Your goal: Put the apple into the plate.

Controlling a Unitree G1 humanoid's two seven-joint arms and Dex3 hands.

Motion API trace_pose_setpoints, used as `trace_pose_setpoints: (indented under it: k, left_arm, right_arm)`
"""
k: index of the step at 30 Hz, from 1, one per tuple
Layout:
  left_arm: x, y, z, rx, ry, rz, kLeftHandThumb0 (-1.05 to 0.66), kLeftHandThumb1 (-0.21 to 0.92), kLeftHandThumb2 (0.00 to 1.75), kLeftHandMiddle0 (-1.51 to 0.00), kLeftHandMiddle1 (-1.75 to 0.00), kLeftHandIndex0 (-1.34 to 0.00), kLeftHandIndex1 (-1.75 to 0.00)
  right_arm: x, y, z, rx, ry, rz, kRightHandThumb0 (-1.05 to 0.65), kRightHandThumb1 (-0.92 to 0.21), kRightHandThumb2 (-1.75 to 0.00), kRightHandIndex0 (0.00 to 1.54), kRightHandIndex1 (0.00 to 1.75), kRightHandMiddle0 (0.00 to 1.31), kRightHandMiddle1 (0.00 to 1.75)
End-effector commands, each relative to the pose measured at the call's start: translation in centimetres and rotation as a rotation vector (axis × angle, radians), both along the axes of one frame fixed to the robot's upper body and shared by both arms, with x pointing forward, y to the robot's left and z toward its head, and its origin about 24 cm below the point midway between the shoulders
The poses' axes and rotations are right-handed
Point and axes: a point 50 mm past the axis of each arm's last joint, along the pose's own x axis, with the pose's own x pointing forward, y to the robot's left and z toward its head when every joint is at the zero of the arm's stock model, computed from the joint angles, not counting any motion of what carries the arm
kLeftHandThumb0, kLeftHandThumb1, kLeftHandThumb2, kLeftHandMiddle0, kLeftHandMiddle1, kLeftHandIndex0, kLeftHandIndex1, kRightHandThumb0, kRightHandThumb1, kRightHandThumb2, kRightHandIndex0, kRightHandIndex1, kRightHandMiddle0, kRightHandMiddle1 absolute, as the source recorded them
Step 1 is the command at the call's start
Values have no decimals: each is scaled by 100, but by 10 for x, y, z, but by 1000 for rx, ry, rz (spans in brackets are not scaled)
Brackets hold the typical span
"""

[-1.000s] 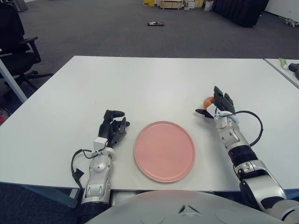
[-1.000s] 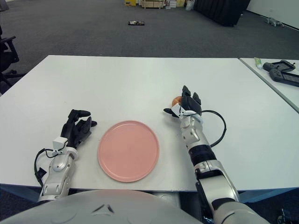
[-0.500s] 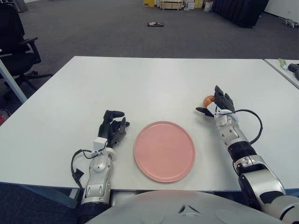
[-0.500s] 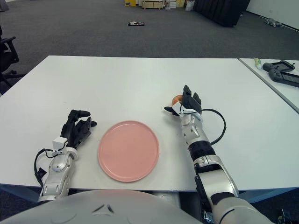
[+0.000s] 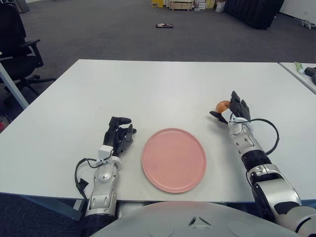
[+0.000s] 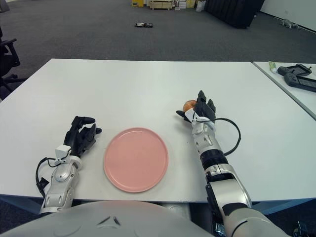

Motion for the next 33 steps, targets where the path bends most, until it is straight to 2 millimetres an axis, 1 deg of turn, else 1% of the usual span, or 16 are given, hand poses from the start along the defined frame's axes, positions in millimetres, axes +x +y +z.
trace_pose_setpoints:
  k: [1, 2, 3, 4, 5, 8, 9, 11, 12, 13, 14, 16, 20, 23, 25, 33]
  left_arm:
    - [0, 2, -4, 1, 21, 4, -35, 89, 58, -50, -132, -21, -175]
    - [0, 2, -4, 0, 21, 5, -35, 89, 58, -51, -132, -21, -175]
    - [0, 2, -4, -2, 22, 5, -35, 89, 58, -51, -132, -21, -175]
    - [0, 2, -4, -3, 22, 5, -35, 89, 58, -51, -132, -21, -175]
    - [0, 2, -4, -4, 23, 6, -35, 89, 58, -51, -131, -21, -175]
    - [0, 2, -4, -5, 22, 6, -35, 89, 58, -51, -131, -21, -175]
    - [0, 2, -4, -5, 22, 5, -35, 89, 58, -51, -131, -21, -175]
    - [0, 2, -4, -6, 21, 5, -35, 89, 58, -51, -131, -21, -175]
    - [0, 2, -4, -6, 21, 5, -35, 89, 58, -51, -131, -21, -175]
    - [0, 2, -4, -6, 21, 5, -35, 89, 58, -51, -131, -21, -175]
    - [0, 2, -4, -5, 21, 6, -35, 89, 58, -51, -130, -21, -175]
    - [0, 2, -4, -5, 21, 7, -35, 89, 58, -51, -130, -21, -175]
    - [1, 1, -3, -4, 17, 8, -35, 89, 57, -51, -130, -21, -175]
    - [1, 1, -3, -4, 15, 7, -35, 90, 57, -50, -130, -21, -175]
    - [1, 1, -3, -6, 13, 7, -35, 90, 57, -50, -130, -21, -175]
    - [1, 0, -3, -18, 16, 9, -35, 86, 62, -51, -130, -23, -175]
  right_arm:
    - [-8, 1, -14, -6, 50, -34, -68, -67, -68, 2, 33, 0, 44]
    - [-8, 0, -14, -5, 39, -39, -65, -63, -73, 1, 59, 0, 67]
    - [-8, 0, -14, -1, 24, -45, -63, -60, -77, 1, 77, 0, 82]
    - [-8, 0, -13, 2, 14, -49, -62, -58, -80, 1, 89, 0, 95]
    - [-8, 0, -13, 6, 2, -53, -60, -55, -86, 1, 109, 0, 114]
    - [-8, 0, -12, 12, -17, -59, -54, -48, -98, 4, 142, 0, 154]
    - [-8, 0, -12, 14, -26, -64, -53, -47, -100, 4, 149, 0, 161]
    - [-8, -1, -12, 18, -43, -74, -47, -53, -98, 11, 159, 19, 168]
    - [-8, -1, -12, 20, -50, -77, -45, -52, -101, 18, 165, 28, 170]
    - [-9, -1, -11, 17, -62, -80, -44, -52, -102, 21, 167, 32, 171]
    - [-9, -2, -11, 16, -71, -82, -29, -44, -111, 39, 161, 36, 172]
    - [-9, -2, -10, -4, -98, -82, -15, -35, -122, 56, 158, 41, 173]
    - [-9, -3, -7, -52, -161, -92, -4, -14, -150, 76, 167, 52, 174]
    - [-9, -3, -7, -60, -186, -102, -2, -5, -161, 84, 168, 58, 175]
    - [-10, -2, -6, -54, -207, -108, -1, -2, -163, 86, 167, 60, 175]
    - [-11, -2, -2, 44, -284, -140, 0, 0, -166, 88, 167, 61, 175]
